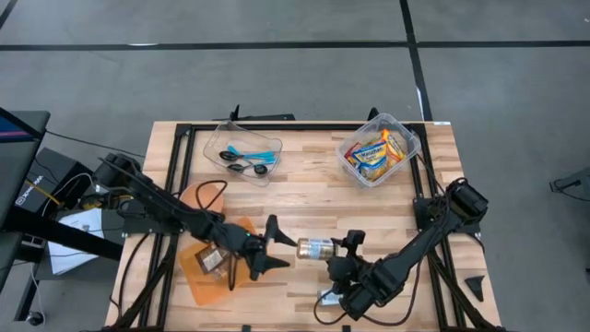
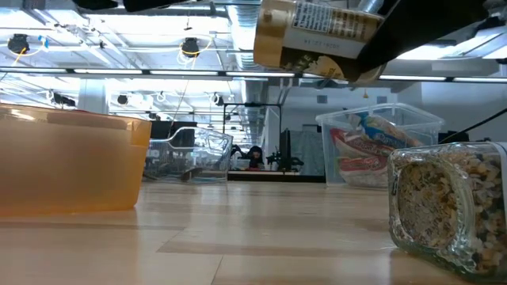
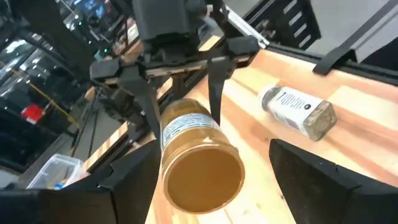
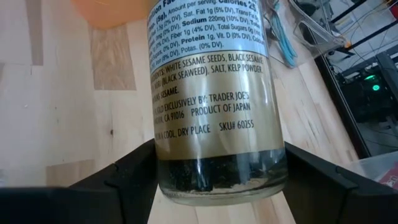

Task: Pick & Place Food Item
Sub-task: Put the gold seasoning bottle into the orange bin

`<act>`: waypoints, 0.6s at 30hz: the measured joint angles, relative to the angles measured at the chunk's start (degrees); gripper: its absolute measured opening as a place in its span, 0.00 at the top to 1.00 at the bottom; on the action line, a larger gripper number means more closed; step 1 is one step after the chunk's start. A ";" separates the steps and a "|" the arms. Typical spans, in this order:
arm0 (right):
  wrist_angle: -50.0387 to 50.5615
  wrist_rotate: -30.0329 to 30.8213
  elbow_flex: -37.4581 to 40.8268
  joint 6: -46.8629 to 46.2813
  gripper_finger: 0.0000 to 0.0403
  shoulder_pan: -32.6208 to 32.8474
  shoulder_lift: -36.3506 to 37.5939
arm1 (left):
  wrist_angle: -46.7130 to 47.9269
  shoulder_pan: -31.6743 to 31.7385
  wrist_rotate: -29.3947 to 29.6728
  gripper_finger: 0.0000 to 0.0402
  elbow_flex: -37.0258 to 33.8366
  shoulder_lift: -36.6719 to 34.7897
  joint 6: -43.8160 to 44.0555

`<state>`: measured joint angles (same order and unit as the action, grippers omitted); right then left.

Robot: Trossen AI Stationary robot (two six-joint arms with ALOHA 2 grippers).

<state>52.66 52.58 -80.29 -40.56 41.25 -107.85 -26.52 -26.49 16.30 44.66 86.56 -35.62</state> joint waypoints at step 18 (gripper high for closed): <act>-1.46 -0.02 0.00 0.51 0.31 -0.02 0.00 | -0.85 0.58 3.38 0.08 0.61 2.75 1.87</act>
<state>51.21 52.56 -80.29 -40.05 41.23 -107.85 -27.36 -25.91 19.68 45.28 89.31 -33.75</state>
